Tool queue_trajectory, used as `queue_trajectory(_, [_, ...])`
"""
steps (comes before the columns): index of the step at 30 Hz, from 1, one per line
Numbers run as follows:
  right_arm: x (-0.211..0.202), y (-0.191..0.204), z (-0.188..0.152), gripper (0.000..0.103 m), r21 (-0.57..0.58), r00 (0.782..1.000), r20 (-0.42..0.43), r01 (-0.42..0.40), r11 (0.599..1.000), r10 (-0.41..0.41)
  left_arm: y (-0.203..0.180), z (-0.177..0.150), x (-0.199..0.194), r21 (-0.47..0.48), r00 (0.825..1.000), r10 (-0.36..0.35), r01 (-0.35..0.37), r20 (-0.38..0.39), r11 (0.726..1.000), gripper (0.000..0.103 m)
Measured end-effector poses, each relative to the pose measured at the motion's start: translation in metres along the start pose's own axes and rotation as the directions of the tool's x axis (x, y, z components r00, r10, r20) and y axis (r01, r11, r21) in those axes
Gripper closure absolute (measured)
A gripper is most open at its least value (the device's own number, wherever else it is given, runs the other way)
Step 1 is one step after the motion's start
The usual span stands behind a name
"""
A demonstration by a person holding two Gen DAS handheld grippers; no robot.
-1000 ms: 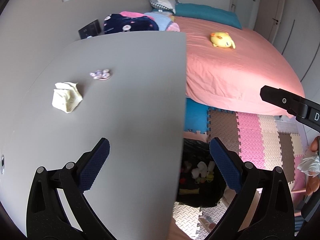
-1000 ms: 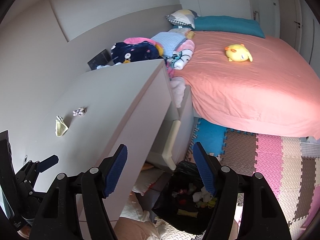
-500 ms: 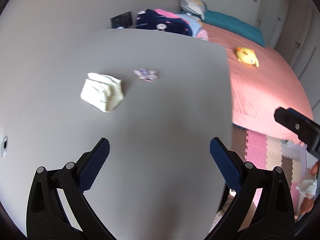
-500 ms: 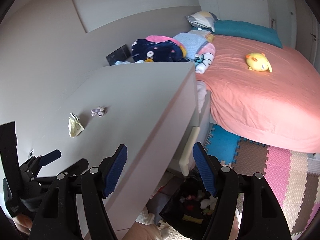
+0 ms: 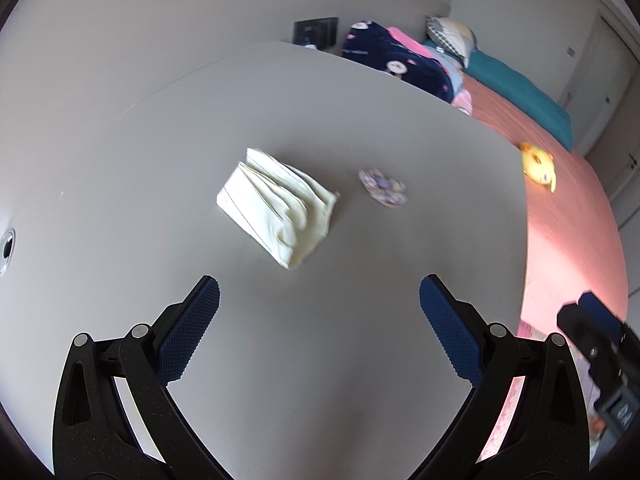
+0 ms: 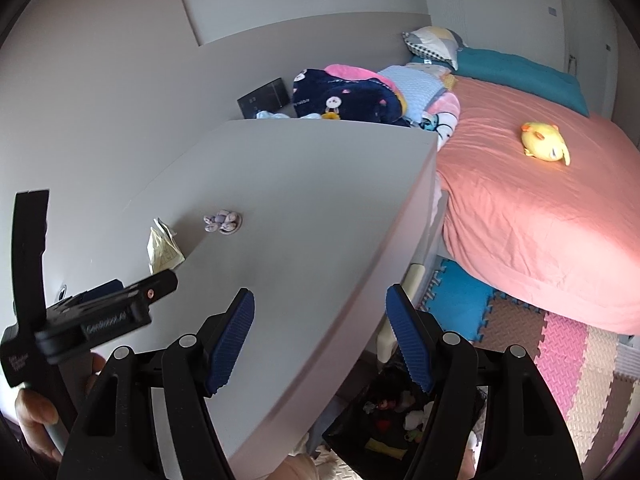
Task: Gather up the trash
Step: 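Move both open tools back over the desk toward the paper and flower toy, then grasp the folded white paper with the left tool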
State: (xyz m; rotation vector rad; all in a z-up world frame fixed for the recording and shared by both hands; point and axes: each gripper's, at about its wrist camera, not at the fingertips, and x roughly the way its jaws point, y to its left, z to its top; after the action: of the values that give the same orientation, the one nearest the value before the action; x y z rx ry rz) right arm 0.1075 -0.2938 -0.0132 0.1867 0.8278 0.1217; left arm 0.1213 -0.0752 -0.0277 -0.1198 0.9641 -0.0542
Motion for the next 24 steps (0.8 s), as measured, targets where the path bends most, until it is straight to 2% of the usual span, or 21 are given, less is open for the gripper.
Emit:
queue_trajectory(8, [0.021,0.013,0.009,0.034,-0.020,1.000,-0.018,-0.009,1.000,0.009,0.016,0.018,0.021,-0.080,1.000,0.019,-0.020,-0.022,0.997,0.006])
queue_trajectory(14, [0.034,0.023,0.015,0.034,-0.041,0.999,-0.029,-0.017,0.999,0.016,0.019,0.025,0.034,-0.089,0.999,0.050,-0.052,-0.021,0.995,0.008])
queue_trajectory(19, [0.041,0.025,0.020,0.034,-0.040,0.999,-0.033,-0.017,0.999,0.016,0.021,0.032,0.042,-0.063,0.998,0.060,-0.061,-0.016,0.996,0.037])
queue_trajectory(24, [0.047,0.031,0.023,0.034,-0.045,0.999,-0.036,-0.015,0.999,0.013,0.030,0.039,0.044,-0.070,0.999,0.033,-0.033,-0.002,0.997,0.053])
